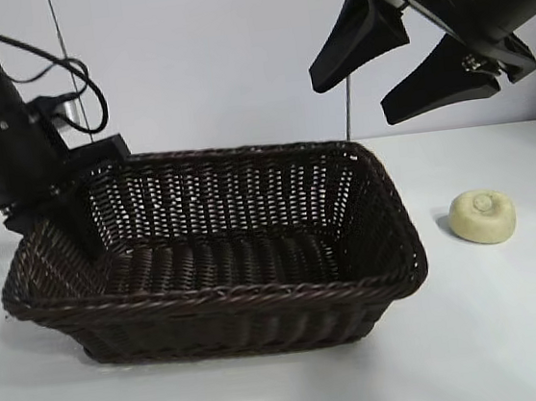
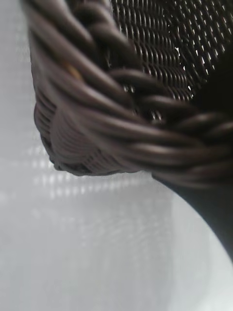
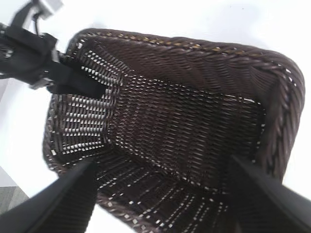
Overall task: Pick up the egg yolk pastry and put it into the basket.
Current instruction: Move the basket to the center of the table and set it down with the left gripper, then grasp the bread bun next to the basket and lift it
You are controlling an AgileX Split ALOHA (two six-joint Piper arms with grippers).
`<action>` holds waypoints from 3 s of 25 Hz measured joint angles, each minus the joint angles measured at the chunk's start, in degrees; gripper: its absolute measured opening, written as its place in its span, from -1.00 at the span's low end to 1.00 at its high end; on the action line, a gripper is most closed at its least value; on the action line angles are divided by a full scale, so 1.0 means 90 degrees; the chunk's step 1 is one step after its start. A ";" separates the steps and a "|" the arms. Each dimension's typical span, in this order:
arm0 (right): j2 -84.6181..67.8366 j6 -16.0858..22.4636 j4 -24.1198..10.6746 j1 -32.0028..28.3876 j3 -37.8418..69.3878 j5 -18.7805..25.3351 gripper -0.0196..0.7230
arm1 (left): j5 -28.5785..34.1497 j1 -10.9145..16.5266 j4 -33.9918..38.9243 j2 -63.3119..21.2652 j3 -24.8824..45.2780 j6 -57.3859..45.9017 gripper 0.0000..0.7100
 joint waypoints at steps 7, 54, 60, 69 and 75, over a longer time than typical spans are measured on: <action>0.0000 0.0000 -0.0018 0.0000 0.0000 0.0000 0.50 | -0.0192 0.0000 -0.0296 0.0143 -0.0036 0.0078 -0.71; 0.0000 0.0000 -0.0030 0.0000 0.0000 0.0086 0.50 | 0.1322 0.1270 0.2265 -0.1567 -0.0829 -0.0458 0.68; 0.0000 0.0000 -0.0043 0.0000 0.0000 0.0120 0.50 | 0.1342 0.1270 0.2511 -0.2833 0.0336 -0.0458 0.68; 0.0000 0.0000 -0.0043 0.0000 0.0000 0.0196 0.50 | 0.1397 0.1270 0.2675 -0.5761 0.2379 -0.0525 0.68; 0.0000 0.0000 -0.0044 0.0000 0.0000 0.0270 0.50 | 0.1410 0.1270 0.2675 -0.7762 0.3569 -0.0530 0.68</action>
